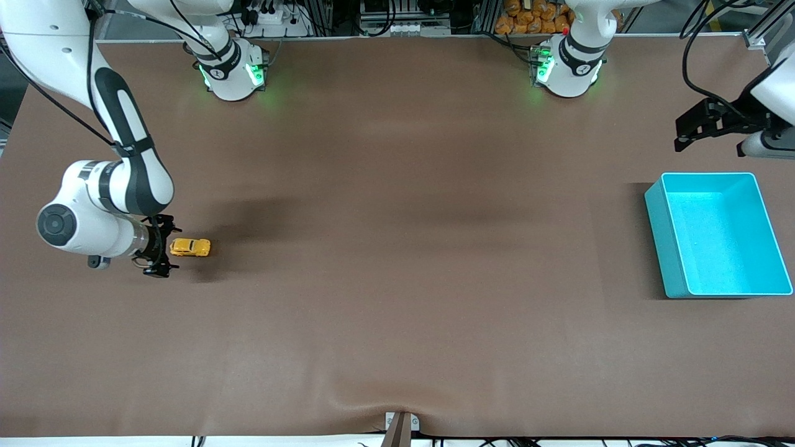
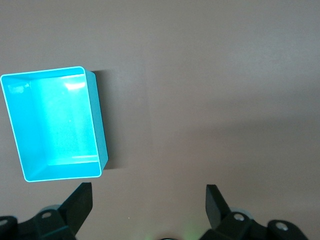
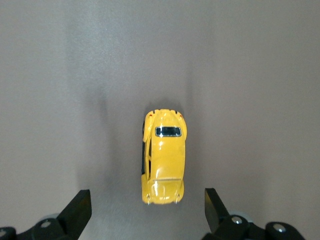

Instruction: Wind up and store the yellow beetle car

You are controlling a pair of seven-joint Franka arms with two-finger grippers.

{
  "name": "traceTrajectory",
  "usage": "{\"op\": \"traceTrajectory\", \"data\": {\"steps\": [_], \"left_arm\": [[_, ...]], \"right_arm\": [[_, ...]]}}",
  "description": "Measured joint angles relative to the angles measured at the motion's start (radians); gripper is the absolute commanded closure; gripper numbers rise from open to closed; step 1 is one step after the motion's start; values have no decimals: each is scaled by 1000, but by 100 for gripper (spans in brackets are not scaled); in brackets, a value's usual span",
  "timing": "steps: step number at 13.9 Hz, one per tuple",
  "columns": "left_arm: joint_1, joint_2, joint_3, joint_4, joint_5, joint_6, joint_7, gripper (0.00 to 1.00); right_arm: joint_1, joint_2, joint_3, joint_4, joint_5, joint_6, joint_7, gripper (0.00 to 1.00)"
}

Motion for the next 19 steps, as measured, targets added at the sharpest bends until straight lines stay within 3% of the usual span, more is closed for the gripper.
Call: {"op": "traceTrajectory", "data": {"steps": [5, 12, 19], "left_arm": [[5, 0, -6, 0, -3, 0, -1, 0], [9, 0, -2, 0, -3, 0, -1, 0], [9, 0, -3, 0, -3, 0, -1, 0]], "right_arm": [[-7, 44, -11, -1, -18, 47, 0, 8], [-23, 45, -12, -32, -19, 100, 1, 10], [-22, 30, -5, -72, -19, 158, 37, 21]]}}
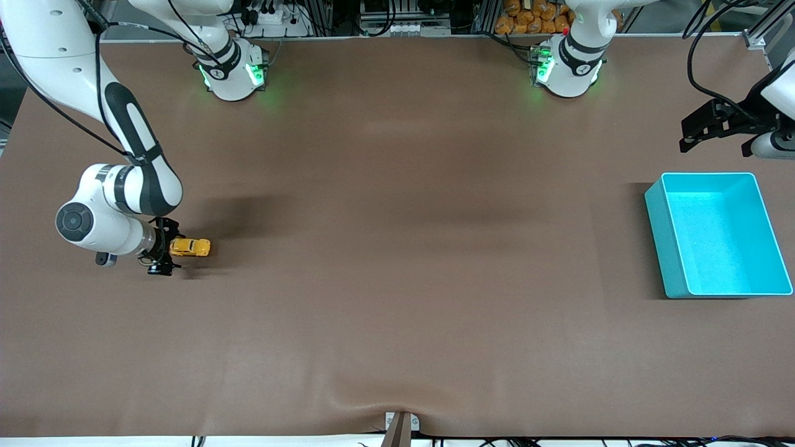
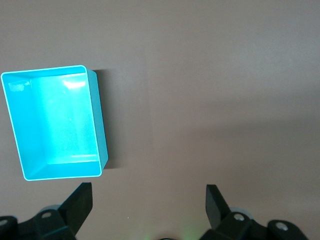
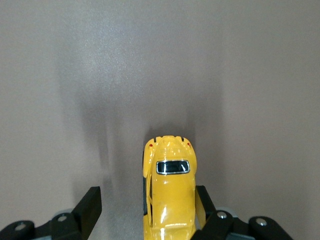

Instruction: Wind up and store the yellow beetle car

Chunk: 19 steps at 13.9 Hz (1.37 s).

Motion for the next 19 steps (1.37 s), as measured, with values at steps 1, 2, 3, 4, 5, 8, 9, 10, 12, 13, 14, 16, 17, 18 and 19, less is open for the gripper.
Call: {"op": "traceTrajectory", "data": {"steps": [1, 2, 3, 4, 5, 8, 9, 10, 12, 13, 14, 16, 17, 18, 19], "left_arm": [[0, 0, 0, 0, 0, 0, 0, 0], [0, 0, 0, 0, 0, 0, 0, 0], [0, 0, 0, 0, 0, 0, 0, 0], [0, 0, 0, 0, 0, 0, 0, 0], [0, 0, 0, 0, 0, 0, 0, 0], [0, 0, 0, 0, 0, 0, 0, 0], [0, 0, 0, 0, 0, 0, 0, 0], [0, 0, 0, 0, 0, 0, 0, 0], [0, 0, 0, 0, 0, 0, 0, 0], [0, 0, 0, 0, 0, 0, 0, 0], [0, 0, 0, 0, 0, 0, 0, 0], [0, 0, 0, 0, 0, 0, 0, 0], [0, 0, 0, 0, 0, 0, 0, 0], [0, 0, 0, 0, 0, 0, 0, 0], [0, 0, 0, 0, 0, 0, 0, 0]], "right_arm": [[1, -4, 2, -3, 0, -1, 2, 21], [1, -9, 3, -6, 0, -1, 2, 21], [2, -12, 4, -10, 0, -1, 3, 22], [2, -15, 4, -17, 0, -1, 3, 23], [2, -17, 4, -24, 0, -1, 3, 24], [2, -18, 4, -36, 0, 0, 4, 35], [2, -19, 4, -41, 0, 0, 4, 38], [2, -25, 4, -46, 0, 0, 4, 39], [2, -40, 4, -53, 0, 0, 4, 53], [2, -44, 4, -55, 0, 0, 4, 54], [2, -45, 4, -56, 0, 1, 4, 54], [2, -45, 4, -59, 0, 3, 4, 51], [2, -45, 4, -60, 0, 4, 4, 51], [2, -45, 4, -61, 0, 5, 4, 51], [2, -45, 4, -62, 0, 6, 5, 54]]}}
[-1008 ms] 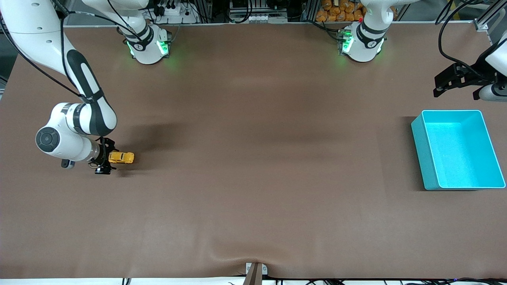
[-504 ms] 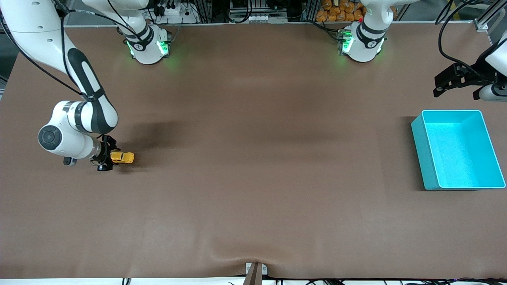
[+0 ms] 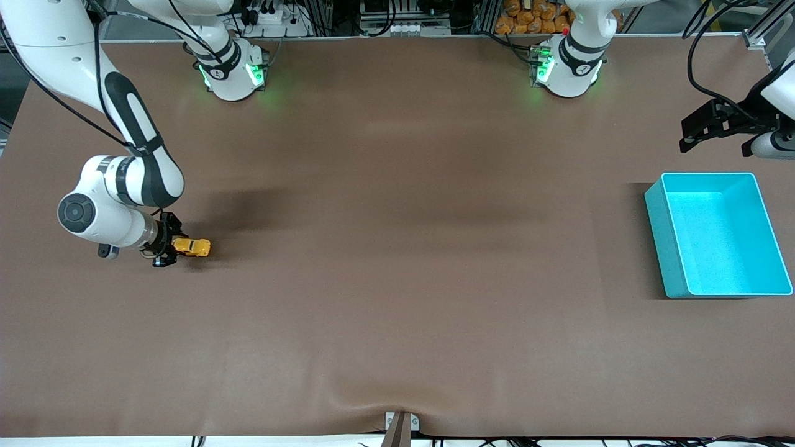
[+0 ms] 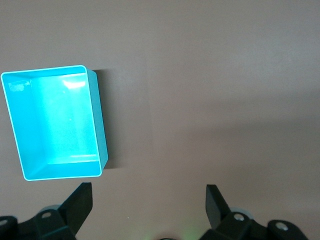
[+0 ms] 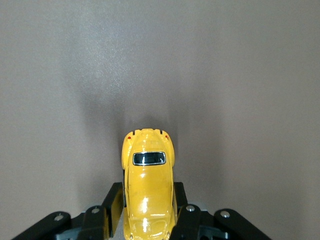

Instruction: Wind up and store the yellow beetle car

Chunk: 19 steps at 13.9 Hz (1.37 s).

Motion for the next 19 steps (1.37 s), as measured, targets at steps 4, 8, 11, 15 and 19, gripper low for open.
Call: {"op": "traceTrajectory", "data": {"steps": [4, 8, 11, 15, 19], "left_arm": [[0, 0, 0, 0, 0, 0, 0, 0], [0, 0, 0, 0, 0, 0, 0, 0], [0, 0, 0, 0, 0, 0, 0, 0], [0, 0, 0, 0, 0, 0, 0, 0], [0, 0, 0, 0, 0, 0, 0, 0]], "right_arm": [[0, -1, 0, -2, 0, 3, 0, 77], [0, -4, 0, -8, 0, 13, 0, 80], [0, -5, 0, -13, 0, 21, 0, 83], [-1, -7, -1, -16, 0, 25, -2, 86], [-10, -7, -3, -17, 0, 30, -14, 86]]}}
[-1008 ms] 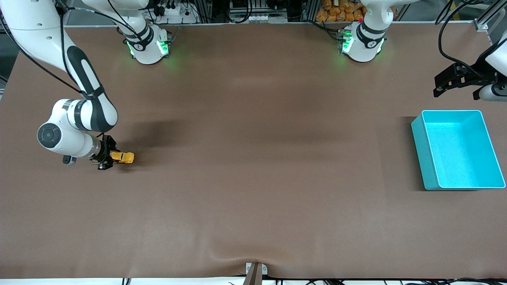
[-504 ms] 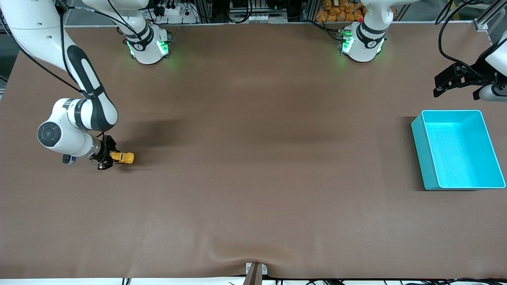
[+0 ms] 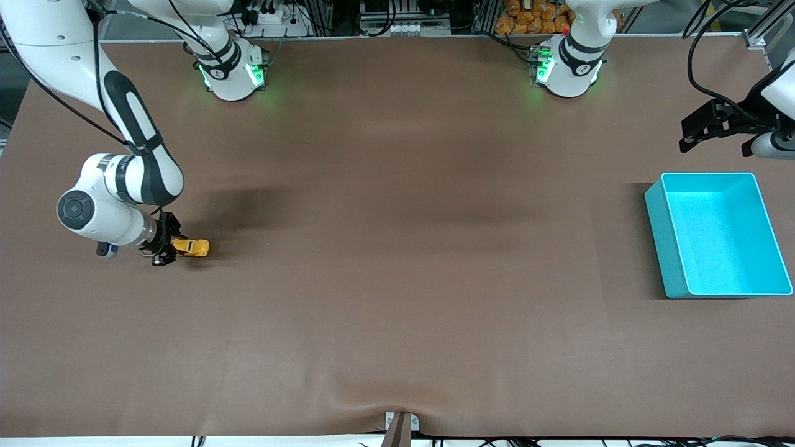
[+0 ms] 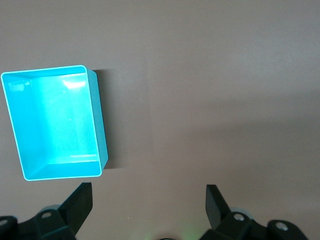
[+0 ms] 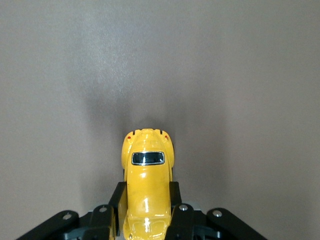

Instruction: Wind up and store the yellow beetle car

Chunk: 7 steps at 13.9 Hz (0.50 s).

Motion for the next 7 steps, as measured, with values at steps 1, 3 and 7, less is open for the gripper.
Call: {"op": "traceTrajectory", "data": {"steps": [1, 3, 7], "left_arm": [[0, 0, 0, 0, 0, 0, 0, 0], [0, 0, 0, 0, 0, 0, 0, 0], [0, 0, 0, 0, 0, 0, 0, 0]], "right_arm": [[-4, 0, -1, -1, 0, 4, -5, 86], [-12, 0, -2, -4, -2, 10, -10, 86], [-39, 0, -2, -6, -5, 24, -58, 87]]}}
